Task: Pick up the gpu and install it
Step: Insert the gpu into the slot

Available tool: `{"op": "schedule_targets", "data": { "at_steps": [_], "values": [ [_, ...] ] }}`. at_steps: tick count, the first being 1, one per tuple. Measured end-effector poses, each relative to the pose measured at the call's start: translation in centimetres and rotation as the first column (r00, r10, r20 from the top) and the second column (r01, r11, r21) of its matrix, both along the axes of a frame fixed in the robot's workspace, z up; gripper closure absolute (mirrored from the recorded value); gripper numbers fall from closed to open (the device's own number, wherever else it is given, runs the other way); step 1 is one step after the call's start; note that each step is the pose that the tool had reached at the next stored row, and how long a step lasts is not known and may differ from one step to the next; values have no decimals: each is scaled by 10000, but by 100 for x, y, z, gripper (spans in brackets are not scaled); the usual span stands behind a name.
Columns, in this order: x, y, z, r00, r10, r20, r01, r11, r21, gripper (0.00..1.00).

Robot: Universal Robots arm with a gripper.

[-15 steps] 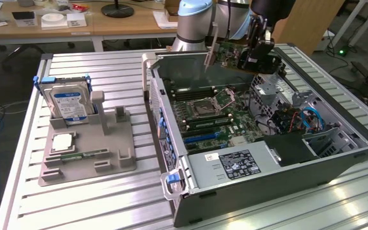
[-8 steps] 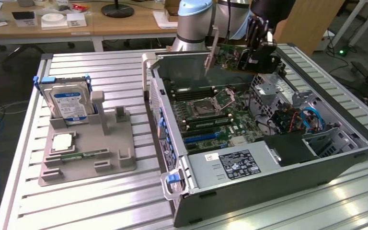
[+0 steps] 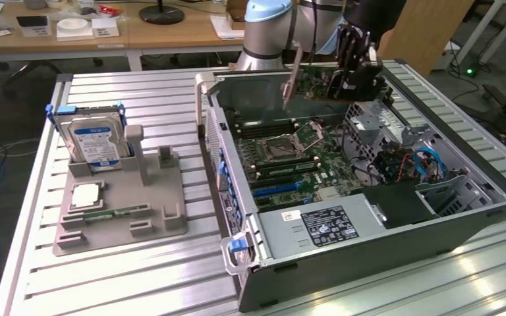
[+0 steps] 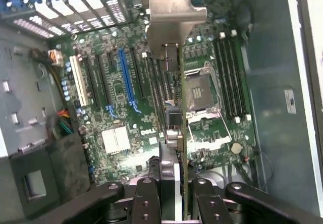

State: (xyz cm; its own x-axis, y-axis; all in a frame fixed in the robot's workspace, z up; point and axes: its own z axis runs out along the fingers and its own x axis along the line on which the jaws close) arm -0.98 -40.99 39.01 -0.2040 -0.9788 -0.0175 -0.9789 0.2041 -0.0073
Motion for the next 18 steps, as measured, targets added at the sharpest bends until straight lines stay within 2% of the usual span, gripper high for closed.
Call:
{"op": "schedule_targets", "data": {
  "at_steps": [4, 5, 7, 8, 14, 18],
  "values": [
    [0, 0, -35, 9984, 564, 25, -564, 9984, -1, 71],
    [-3, -1, -40, 9981, 604, 77, -604, 9982, -7, 71],
    [-16, -1, -50, 9979, 615, 217, -615, 9981, -12, 71],
    [-19, -1, -59, 9976, 650, 244, -650, 9979, -12, 71],
    [-25, -2, -121, 9916, 1266, 262, -1266, 9919, -16, 71],
    [-64, -3, -169, 9912, 1270, 360, -1270, 9919, -28, 71]
  ]
}}
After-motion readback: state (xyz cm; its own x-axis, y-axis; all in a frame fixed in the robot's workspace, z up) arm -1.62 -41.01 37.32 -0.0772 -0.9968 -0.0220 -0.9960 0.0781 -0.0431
